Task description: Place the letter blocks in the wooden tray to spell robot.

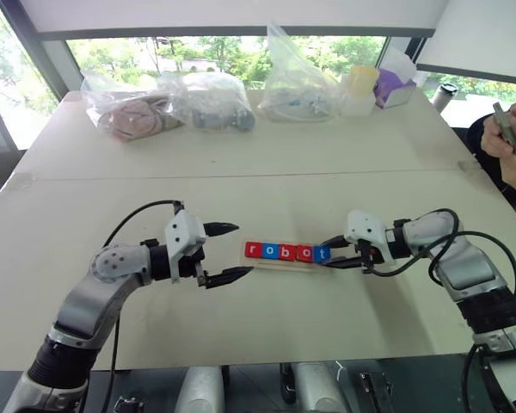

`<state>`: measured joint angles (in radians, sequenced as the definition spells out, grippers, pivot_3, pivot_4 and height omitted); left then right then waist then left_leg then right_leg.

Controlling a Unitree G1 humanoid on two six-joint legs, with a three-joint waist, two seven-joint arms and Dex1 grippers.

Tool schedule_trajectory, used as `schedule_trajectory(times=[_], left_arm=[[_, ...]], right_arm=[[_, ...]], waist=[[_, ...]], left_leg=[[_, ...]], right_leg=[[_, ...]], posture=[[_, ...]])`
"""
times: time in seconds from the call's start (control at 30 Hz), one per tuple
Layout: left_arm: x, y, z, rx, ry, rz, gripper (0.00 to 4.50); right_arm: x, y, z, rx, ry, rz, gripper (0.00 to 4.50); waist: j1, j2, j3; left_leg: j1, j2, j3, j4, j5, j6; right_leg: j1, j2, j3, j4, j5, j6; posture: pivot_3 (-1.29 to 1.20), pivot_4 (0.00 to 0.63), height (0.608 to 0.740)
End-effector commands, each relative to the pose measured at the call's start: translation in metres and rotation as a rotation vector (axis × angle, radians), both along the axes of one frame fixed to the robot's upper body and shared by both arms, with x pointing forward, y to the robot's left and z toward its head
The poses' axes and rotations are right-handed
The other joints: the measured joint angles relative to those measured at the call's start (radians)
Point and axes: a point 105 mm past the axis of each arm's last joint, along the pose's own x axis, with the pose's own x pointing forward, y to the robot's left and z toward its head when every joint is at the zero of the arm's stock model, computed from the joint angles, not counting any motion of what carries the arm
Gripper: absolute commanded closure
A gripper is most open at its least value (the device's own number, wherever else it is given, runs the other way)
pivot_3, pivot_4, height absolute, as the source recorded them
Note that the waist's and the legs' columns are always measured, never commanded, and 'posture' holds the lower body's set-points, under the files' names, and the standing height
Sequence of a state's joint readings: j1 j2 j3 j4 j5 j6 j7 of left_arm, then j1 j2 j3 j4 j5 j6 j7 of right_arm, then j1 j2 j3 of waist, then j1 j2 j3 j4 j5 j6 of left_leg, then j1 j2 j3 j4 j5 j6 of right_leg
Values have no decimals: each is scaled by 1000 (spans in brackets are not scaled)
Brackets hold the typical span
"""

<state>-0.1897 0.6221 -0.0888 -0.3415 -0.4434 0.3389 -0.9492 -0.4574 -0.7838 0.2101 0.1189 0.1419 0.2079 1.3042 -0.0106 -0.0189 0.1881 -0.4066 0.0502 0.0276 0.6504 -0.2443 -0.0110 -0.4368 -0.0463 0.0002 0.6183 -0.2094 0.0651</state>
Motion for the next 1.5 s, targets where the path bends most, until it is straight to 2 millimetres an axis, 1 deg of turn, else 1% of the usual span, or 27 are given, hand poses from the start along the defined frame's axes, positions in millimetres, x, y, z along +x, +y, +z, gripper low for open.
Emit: schedule_trajectory(times=[0.03, 0.23, 0.5, 0.83, 1.13, 1.5], left_arm=[[-4, -2, 10, -11, -57, -4, 0], [-5, -2, 9, -9, -55, 1, 0], [-4, -5, 9, -12, -56, -3, 0], [-5, -5, 9, -13, -55, 6, 0], [-5, -5, 8, -13, -57, 13, 0], [-5, -5, 7, -14, -56, 24, 0]], right_arm=[[4, 2, 11, -2, -38, 21, 3352], [4, -1, 15, -4, -41, 19, 3352], [5, -2, 9, -22, -45, 9, 3352], [7, 0, 10, -30, -48, 10, 3352], [7, 9, 10, -17, -47, 34, 3352], [7, 11, 7, -21, -35, 43, 3352]], waist=[[0, 0, 0], [-1, 0, 0], [0, 0, 0], [0, 0, 0], [-1, 0, 0], [-1, 0, 0]], left_leg=[[0, 0, 0, 0, 0, 0], [0, 0, 0, 0, 0, 0], [0, 0, 0, 0, 0, 0], [0, 0, 0, 0, 0, 0], [0, 0, 0, 0, 0, 0], [0, 0, 0, 0, 0, 0]], right_leg=[[0, 0, 0, 0, 0, 0], [0, 0, 0, 1, 0, 0], [0, 0, 0, 1, 0, 0], [0, 0, 0, 1, 0, 0], [0, 0, 0, 1, 0, 0], [0, 0, 0, 1, 0, 0]], posture=[[0, 150, 740], [0, 150, 740], [0, 150, 740], [0, 150, 740], [0, 150, 740], [0, 150, 740]])
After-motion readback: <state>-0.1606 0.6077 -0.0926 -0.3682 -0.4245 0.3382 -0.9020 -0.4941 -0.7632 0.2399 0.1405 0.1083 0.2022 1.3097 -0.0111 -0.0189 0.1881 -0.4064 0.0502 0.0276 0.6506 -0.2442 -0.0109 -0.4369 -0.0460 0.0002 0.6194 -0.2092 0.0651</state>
